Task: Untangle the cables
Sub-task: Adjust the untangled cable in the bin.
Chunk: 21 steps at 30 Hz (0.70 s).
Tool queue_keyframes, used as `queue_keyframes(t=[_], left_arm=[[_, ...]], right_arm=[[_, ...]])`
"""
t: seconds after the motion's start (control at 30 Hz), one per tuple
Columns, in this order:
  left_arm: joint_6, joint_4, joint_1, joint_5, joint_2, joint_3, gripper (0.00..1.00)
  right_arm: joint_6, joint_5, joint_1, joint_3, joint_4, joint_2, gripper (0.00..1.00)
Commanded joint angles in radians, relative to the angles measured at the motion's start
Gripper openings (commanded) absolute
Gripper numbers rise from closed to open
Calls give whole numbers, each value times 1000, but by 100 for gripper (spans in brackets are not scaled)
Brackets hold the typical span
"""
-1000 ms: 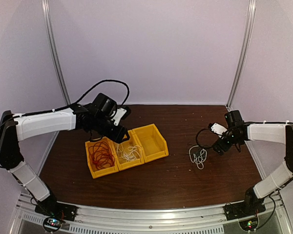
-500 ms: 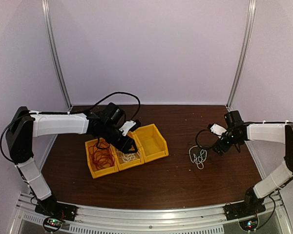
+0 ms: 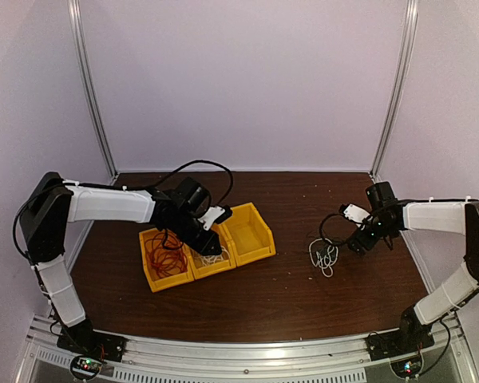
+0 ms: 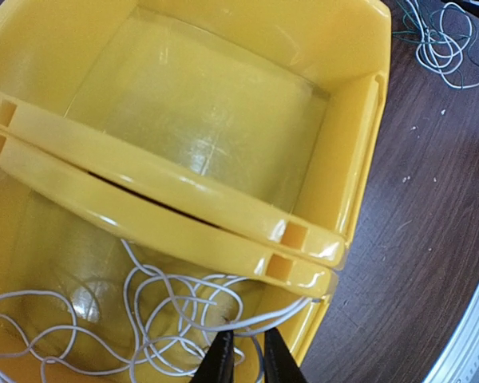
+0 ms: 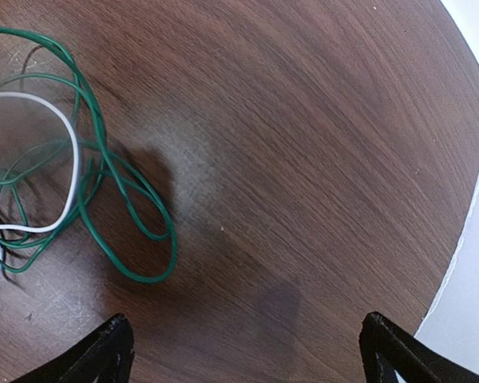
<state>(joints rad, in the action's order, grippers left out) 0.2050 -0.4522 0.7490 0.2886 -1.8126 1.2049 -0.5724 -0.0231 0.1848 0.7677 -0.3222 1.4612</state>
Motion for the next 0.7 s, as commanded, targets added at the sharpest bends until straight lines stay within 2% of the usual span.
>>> queue_keyframes(t=[0.0, 0.13, 0.43, 0.57, 0.6, 0.67], left_arm=[[-13, 61, 1, -4, -6, 4, 9], [-11, 62, 1, -15, -7, -3, 0], [-7, 22, -4, -157, -33, 1, 0], [4, 13, -7, -147, -31, 9, 0], [6, 8, -7, -140, -22, 16, 2], [14, -2, -7, -135, 21, 29, 11]], right_arm=[[0, -8, 7, 17, -7, 10, 100], [0, -9, 8, 18, -8, 14, 100], [-1, -10, 8, 18, -11, 18, 100], [-1, -12, 8, 18, -12, 13, 100], [0, -12, 8, 19, -12, 13, 100], [2, -12, 8, 22, -14, 7, 100]])
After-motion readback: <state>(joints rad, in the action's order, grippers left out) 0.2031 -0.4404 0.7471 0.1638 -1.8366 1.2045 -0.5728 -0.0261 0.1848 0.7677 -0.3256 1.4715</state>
